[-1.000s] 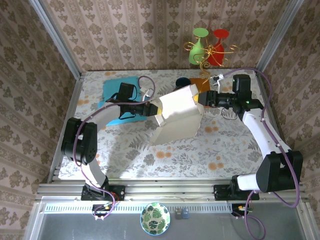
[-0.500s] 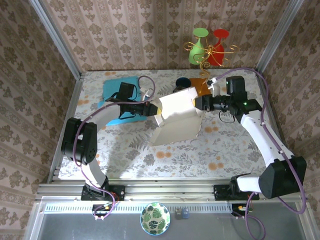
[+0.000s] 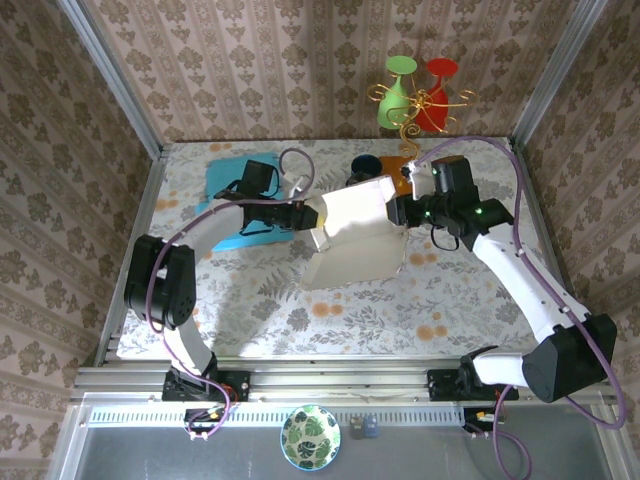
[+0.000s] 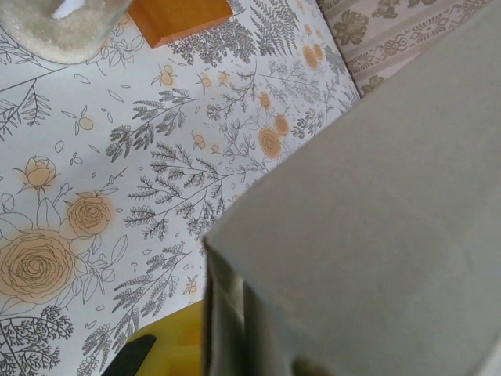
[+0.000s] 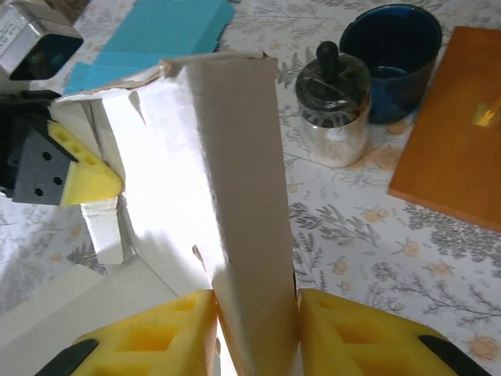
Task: Fold the paper box
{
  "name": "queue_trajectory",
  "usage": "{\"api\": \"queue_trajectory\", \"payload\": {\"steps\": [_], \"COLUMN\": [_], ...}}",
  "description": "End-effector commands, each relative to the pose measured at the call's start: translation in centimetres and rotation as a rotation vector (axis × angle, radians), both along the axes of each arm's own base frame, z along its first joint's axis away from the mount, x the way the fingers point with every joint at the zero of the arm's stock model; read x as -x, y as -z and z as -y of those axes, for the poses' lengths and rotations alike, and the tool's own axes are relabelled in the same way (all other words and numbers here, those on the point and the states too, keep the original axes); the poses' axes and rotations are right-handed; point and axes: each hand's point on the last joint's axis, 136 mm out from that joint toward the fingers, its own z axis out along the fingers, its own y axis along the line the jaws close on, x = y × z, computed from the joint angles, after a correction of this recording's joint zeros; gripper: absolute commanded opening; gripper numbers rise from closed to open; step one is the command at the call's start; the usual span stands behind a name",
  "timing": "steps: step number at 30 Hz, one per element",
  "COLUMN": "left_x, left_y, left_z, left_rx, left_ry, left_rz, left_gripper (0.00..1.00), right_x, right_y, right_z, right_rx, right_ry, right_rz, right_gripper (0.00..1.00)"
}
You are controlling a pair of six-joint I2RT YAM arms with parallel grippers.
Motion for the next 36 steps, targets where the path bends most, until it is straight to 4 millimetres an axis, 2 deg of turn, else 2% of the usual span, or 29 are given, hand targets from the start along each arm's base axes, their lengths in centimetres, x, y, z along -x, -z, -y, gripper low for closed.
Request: {"api": "queue_trajectory", "payload": {"steps": [1,10,12,15,19,25,31,36], "left_x": [-0.1,-0.8,-0.1,-0.2,-0.3,-0.4,-0.8,-1.0], "left_y": [-1.0,-0.7,-0.7,-0.7,-0.5,-0.8,-0.6,-0.1], "left_z": [0.9,0.7,1.5,1.6,1.8,2.2,1.9,1.4], "left_rx": [-0.002,-0.070,-0.089,-0.122,-0.160,-0.201,-0.269,-0.317], "left_ry": [0.007,-0.035,-0.022,-0.040,-0.064,-0.094,-0.155,-0.213], "left_rz": [0.009,0.007,0.010,0.006,-0.003,0.009,0.015,0.001], "left_gripper": [0.00,0.00,0.00,0.00,0.00,0.00,0.00,0.00], "right_x": [-0.1,-1.2,-1.4,-1.5,-1.7,-1.6,-1.0,-0.5], "right_y": [0.5,1.0,1.1,1.1,2.7,3.7,4.2,5.0], "right_z": [0.8,1.1,1.2,1.2,1.2,1.8,1.3,2.4], "right_rx": [0.111,0.202,0.220,0.234,0.291,0.364,0.376,0.424], "right_ry": [0.048,0.134,0.158,0.193,0.250,0.355,0.402,0.499], "right_rz": [-0.005,-0.008,-0.012,-0.013,-0.055,-0.084,-0.087,-0.101], "right_gripper": [0.31,0.22,0.19,0.13,0.09,0.02,0.00,0.00]}}
